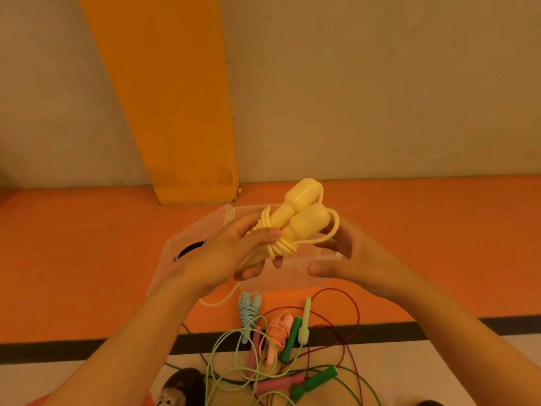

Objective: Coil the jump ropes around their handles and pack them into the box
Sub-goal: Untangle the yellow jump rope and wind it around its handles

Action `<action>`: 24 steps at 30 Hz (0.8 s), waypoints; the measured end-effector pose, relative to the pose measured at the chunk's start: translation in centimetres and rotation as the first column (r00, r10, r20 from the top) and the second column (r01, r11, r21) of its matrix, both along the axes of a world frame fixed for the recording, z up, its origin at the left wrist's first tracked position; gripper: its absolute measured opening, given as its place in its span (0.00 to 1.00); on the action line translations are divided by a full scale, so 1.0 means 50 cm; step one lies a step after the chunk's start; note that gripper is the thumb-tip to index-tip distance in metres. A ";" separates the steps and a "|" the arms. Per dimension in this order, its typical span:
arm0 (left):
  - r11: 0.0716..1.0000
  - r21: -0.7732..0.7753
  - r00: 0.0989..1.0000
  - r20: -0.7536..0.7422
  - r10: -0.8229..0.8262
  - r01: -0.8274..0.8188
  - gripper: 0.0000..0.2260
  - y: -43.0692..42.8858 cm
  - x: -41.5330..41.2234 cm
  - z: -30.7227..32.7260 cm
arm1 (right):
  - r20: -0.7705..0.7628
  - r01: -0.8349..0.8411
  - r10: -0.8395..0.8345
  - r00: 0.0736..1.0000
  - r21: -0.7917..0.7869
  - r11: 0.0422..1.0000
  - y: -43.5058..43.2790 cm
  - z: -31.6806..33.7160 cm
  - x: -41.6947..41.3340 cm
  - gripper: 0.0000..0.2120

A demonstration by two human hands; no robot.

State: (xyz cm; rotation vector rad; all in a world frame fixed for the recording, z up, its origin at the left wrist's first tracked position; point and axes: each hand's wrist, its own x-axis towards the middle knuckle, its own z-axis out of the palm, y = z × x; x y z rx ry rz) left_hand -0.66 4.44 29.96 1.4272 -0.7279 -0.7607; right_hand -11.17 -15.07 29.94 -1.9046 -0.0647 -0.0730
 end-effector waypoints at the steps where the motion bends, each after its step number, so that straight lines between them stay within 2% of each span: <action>1: 1.000 -0.013 0.999 -0.015 -0.029 0.028 0.15 -0.001 -0.002 0.003 | -0.016 -0.014 0.014 1.000 -0.021 1.000 0.006 -0.003 -0.002 0.36; 5: 0.996 -0.006 0.995 -0.035 -0.094 0.094 0.16 -0.010 -0.015 0.008 | -0.006 -0.061 0.061 0.998 -0.014 0.998 0.025 -0.003 -0.004 0.20; 6: 0.994 -0.006 0.994 -0.037 -0.107 0.107 0.16 -0.012 -0.017 0.007 | 0.008 -0.066 0.065 0.998 0.019 0.998 0.029 0.000 -0.004 0.20; 9: 0.992 -0.018 0.990 -0.061 -0.126 0.125 0.20 -0.015 -0.015 0.002 | 0.051 -0.050 0.045 0.998 0.096 0.994 0.033 0.000 0.002 0.30; 11: 0.992 -0.029 0.989 -0.079 -0.128 0.126 0.23 -0.015 -0.012 -0.003 | 0.056 -0.034 0.030 0.998 0.072 0.997 0.035 -0.005 0.006 0.32; 15: 0.990 -0.065 0.986 -0.103 -0.128 0.122 0.23 -0.015 -0.011 -0.008 | 0.055 0.024 -0.024 0.998 0.006 1.000 0.040 -0.002 0.006 0.22; 18: 0.993 -0.061 0.990 -0.087 -0.111 0.105 0.21 -0.017 -0.010 -0.010 | 0.064 0.016 -0.019 0.998 0.045 0.999 0.040 -0.009 0.007 0.17; 24: 0.996 -0.018 0.995 0.037 0.092 -0.092 0.12 -0.034 -0.019 -0.005 | 0.142 0.093 -0.090 0.986 -0.021 0.995 0.047 -0.019 0.021 0.13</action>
